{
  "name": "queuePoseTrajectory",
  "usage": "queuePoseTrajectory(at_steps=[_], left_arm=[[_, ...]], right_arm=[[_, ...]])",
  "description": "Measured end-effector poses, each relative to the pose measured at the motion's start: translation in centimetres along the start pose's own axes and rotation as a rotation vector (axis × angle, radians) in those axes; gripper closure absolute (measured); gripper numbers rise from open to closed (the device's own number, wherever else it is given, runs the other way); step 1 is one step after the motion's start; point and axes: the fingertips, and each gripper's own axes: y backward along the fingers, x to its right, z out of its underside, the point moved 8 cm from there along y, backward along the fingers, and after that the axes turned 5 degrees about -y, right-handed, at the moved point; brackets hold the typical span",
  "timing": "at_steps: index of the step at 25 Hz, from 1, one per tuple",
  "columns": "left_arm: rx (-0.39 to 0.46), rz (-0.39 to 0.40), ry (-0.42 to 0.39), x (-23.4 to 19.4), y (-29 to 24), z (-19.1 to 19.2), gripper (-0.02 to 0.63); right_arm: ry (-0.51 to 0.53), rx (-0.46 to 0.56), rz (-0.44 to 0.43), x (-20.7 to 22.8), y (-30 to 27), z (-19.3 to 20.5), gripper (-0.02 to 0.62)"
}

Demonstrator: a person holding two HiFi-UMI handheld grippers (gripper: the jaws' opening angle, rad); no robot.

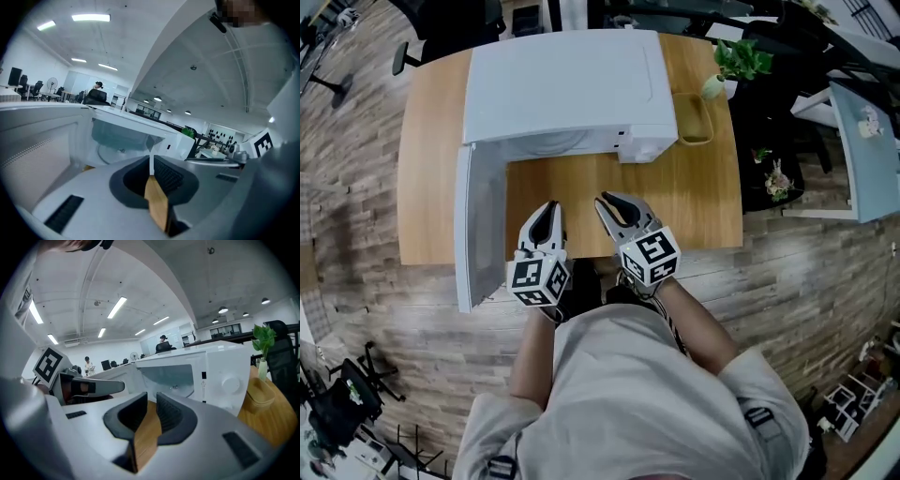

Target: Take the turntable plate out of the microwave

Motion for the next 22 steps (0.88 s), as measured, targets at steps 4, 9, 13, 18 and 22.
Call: queuePoseTrajectory(at_steps=[4,9,13,18,22], left_arm=[[-0.039,0.029,0.054,-2.6,-2.2,0.9,0.567],[-0.093,0.067,0.103,-5.1,-3.9,2.5,0.568],[-0.113,0.090,0.166,-6.5,-5.6,3.6,0.569],[-0.142,0.085,0.206,-7.9,-6.7,4.7,0.569],[-0.158,0.070,0.232,-8.6,-7.8,5.5,0.569]], right_arm=[[-0.043,-0.030,0.040,0.5,-3.2,0.9,0.529],[-0.104,-0.047,0.108,0.7,-5.5,2.0,0.529],[-0.186,-0.031,0.145,1.4,-7.0,2.7,0.529],[-0.296,-0.030,0.165,1.8,-8.5,4.3,0.528],[-0.355,-0.036,0.156,2.8,-9.8,5.4,0.526]])
